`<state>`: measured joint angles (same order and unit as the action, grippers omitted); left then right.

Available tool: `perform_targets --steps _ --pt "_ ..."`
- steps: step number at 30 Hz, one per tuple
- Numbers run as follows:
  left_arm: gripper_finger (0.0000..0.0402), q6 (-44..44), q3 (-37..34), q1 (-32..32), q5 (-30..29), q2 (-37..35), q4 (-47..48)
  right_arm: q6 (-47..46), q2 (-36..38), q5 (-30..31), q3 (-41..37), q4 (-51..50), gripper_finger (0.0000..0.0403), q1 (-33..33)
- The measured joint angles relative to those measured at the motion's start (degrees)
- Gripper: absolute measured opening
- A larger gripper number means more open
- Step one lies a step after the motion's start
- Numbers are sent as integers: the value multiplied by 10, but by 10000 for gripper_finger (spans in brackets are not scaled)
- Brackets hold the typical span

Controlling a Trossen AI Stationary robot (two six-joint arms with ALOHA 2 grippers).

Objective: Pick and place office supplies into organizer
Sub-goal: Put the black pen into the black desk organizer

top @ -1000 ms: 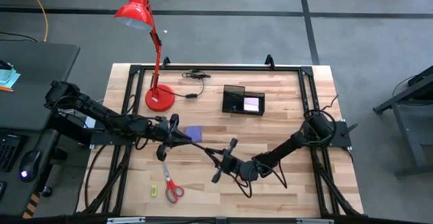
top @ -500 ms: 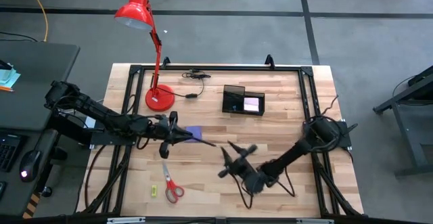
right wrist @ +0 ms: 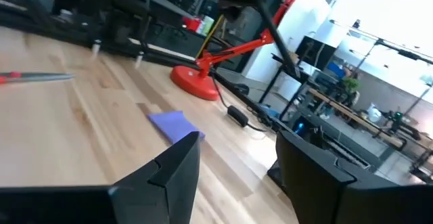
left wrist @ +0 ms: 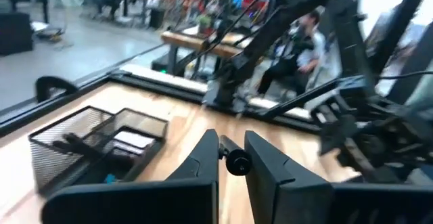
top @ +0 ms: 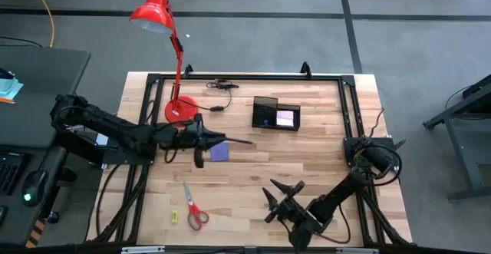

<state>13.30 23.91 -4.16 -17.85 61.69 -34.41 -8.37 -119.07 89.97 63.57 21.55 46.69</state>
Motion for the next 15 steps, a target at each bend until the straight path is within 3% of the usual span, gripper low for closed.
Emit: perform_targets --steps 7,15 --pt "46 -4 120 81 1 53 133 -125 0 0 0 -98 188 14" --pt "26 -16 265 181 78 162 237 -178 0 -6 0 -138 185 14"
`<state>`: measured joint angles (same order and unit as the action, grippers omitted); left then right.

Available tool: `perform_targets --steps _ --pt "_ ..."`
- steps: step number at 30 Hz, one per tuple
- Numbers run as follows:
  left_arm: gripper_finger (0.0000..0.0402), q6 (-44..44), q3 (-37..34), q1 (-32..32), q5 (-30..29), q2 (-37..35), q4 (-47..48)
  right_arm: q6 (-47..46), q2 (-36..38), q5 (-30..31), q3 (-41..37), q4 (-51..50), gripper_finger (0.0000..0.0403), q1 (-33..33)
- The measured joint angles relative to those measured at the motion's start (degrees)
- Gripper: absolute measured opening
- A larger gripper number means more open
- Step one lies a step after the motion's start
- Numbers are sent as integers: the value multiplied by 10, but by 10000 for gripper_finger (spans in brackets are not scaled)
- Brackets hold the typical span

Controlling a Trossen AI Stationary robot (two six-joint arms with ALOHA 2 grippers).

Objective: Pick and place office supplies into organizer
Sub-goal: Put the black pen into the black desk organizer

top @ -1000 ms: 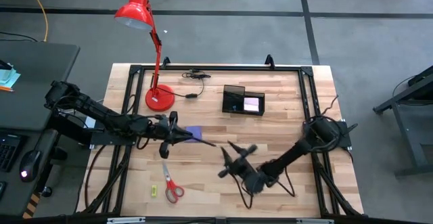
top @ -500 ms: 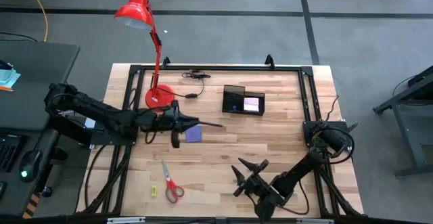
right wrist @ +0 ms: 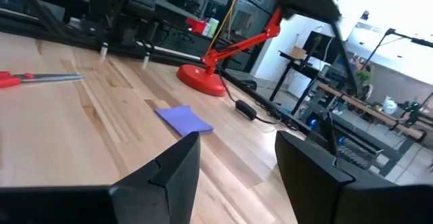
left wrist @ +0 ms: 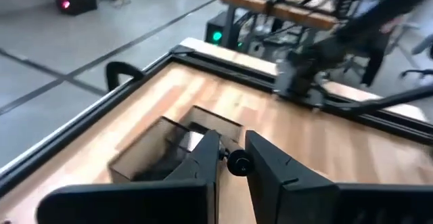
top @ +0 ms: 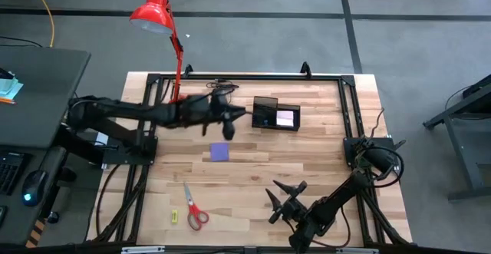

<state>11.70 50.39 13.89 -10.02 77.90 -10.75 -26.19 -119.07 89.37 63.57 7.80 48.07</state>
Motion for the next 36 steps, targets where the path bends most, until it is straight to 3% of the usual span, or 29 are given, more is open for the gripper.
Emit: perform_targets --steps 8,15,31,36 --pt "42 -11 123 70 31 104 100 -24 0 -18 0 -17 184 0" --pt "29 -22 188 111 78 169 117 -50 0 -24 0 -29 185 0" --pt "35 -57 256 139 111 263 155 -66 0 -43 0 -33 183 -1" --pt "64 -68 267 139 131 280 155 -70 0 -43 0 -34 185 -1"
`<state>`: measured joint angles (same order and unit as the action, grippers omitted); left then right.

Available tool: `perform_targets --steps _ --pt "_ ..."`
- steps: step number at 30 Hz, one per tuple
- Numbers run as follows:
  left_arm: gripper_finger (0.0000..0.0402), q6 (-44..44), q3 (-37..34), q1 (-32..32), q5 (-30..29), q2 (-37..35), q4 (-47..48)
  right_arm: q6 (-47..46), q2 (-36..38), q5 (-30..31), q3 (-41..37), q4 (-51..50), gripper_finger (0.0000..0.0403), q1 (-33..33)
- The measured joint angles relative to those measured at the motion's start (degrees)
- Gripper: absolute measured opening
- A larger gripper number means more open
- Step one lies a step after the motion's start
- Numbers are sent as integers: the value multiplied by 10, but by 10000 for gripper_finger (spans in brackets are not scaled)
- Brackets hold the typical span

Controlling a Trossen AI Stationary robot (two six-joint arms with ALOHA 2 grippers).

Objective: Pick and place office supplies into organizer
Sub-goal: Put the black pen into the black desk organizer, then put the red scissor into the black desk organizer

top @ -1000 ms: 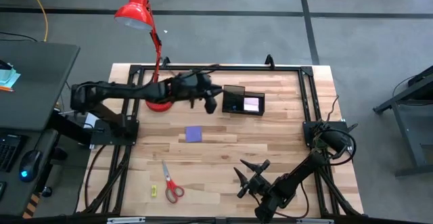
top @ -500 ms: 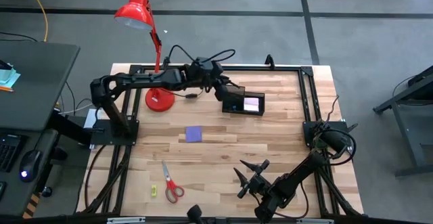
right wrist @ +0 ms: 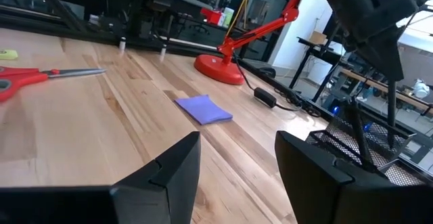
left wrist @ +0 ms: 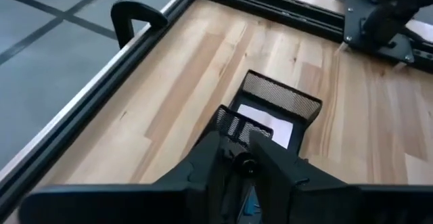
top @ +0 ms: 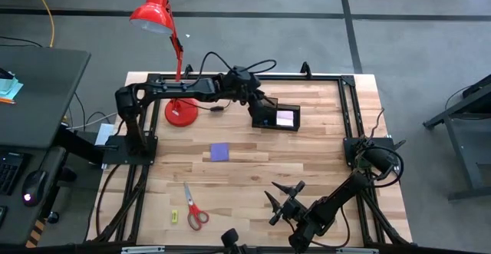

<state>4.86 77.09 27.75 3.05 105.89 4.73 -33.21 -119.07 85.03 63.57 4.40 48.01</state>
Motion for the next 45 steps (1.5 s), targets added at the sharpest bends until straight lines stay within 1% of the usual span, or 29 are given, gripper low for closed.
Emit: perform_targets --steps 5,8,10,13,15,17,24,27,29,32,35,38,41,45 --pt "98 0 0 0 6 2 11 0 0 -10 0 -2 183 0" --pt "112 0 0 0 6 2 19 -1 0 -12 0 -6 181 -1" --pt "119 5 0 0 18 2 18 -9 0 -13 0 -9 181 -3" --pt "123 34 0 0 68 2 23 -33 0 -21 0 -25 181 -7" --pt "122 40 0 0 117 -2 35 -49 0 -43 0 -41 181 -11" --pt "119 40 0 -6 148 -8 42 -75 0 -60 0 -57 181 -15" --pt "105 31 0 -46 151 -55 82 -182 0 -114 0 -124 179 -28" --pt "100 22 -1 -69 149 -84 101 -199 0 -123 0 -134 179 -28" --pt "96 15 -14 -87 137 -108 104 -206 0 -127 0 -134 179 -27" --pt "91 14 -49 -115 115 -149 100 -208 0 -130 0 -134 179 -28" --pt "87 15 -104 -148 85 -195 66 -208 -2 -138 0 -131 179 -28" --pt "83 31 -177 -184 57 -243 6 -205 -2 -153 0 -127 179 -31" --pt "83 55 -261 -223 31 -287 -60 -202 -2 -155 0 -123 179 -35" --pt "83 80 -360 -277 -10 -337 -147 -181 -2 -167 0 -109 179 -46"
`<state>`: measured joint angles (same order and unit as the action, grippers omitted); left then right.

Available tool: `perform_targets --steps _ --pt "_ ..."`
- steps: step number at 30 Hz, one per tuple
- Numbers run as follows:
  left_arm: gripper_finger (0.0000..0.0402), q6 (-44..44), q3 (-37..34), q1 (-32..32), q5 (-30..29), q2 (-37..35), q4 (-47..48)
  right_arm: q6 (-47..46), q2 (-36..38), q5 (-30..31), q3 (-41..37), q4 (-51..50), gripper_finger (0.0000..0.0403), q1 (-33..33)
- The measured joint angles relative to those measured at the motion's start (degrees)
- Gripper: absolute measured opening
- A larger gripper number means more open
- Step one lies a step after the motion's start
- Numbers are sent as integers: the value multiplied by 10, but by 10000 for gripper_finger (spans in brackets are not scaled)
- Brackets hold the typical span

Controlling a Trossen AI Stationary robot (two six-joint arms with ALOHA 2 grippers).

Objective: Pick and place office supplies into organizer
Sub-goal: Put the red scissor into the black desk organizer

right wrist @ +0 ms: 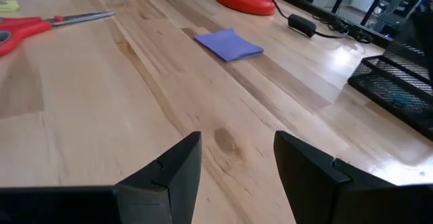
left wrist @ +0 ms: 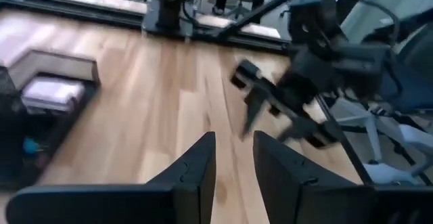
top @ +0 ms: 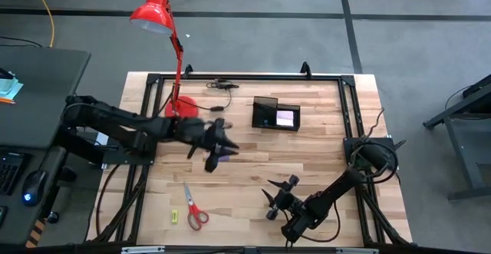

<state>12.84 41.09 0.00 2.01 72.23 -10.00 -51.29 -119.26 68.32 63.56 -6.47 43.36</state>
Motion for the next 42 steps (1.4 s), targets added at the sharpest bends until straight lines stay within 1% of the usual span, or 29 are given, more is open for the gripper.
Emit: perform_targets --steps 4,7,9,11,13,14,16,18,20,23,25,26,30,31,32,34,36,38,39,42 --pt "85 54 -65 -46 -53 -26 -14 19 0 -10 0 20 179 -17" --pt "85 78 -90 -78 -74 -25 -33 24 0 -15 0 28 178 -30" --pt "85 85 -102 -104 -92 -23 -39 24 0 -30 0 30 177 -41" --pt "85 87 -111 -134 -132 -20 -51 25 0 -49 0 32 177 -50" --pt "85 86 -130 -168 -187 -20 -92 25 0 -76 0 33 177 -60" --pt "85 84 -141 -183 -205 -20 -128 32 0 -95 0 37 177 -65" --pt "85 68 -161 -203 -213 -20 -201 68 0 -135 0 59 177 -74" --pt "85 47 -176 -217 -196 -22 -241 109 0 -180 0 90 177 -80" --pt "85 27 -187 -228 -187 -29 -261 160 -1 -218 0 133 177 -82" --pt "85 20 -191 -230 -182 -30 -268 263 -1 -245 0 217 177 -77" --pt "85 19 -192 -229 -182 -33 -283 335 -1 -288 0 279 177 -76" --pt "85 18 -191 -229 -182 -33 -288 365 -1 -324 0 317 177 -76" --pt "85 10 -191 -229 -180 -33 -282 457 -2 -509 -3 496 177 -80" --pt "85 10 -191 -229 -180 -33 -282 474 -3 -543 -11 539 177 -80" --pt "85 10 -191 -229 -180 -33 -281 489 -3 -561 -23 574 177 -80" --pt "85 9 -191 -230 -181 -34 -280 502 6 -568 -60 615 177 -80" --pt "85 3 -191 -234 -182 -36 -280 491 28 -548 -110 649 177 -84" --pt "85 -6 -191 -233 -182 -36 -278 483 53 -523 -168 703 177 -93" --pt "85 -6 -191 -233 -181 -36 -278 483 63 -522 -196 735 177 -99" --pt "85 -20 -191 -233 -187 -36 -279 487 107 -554 -274 824 177 -116"
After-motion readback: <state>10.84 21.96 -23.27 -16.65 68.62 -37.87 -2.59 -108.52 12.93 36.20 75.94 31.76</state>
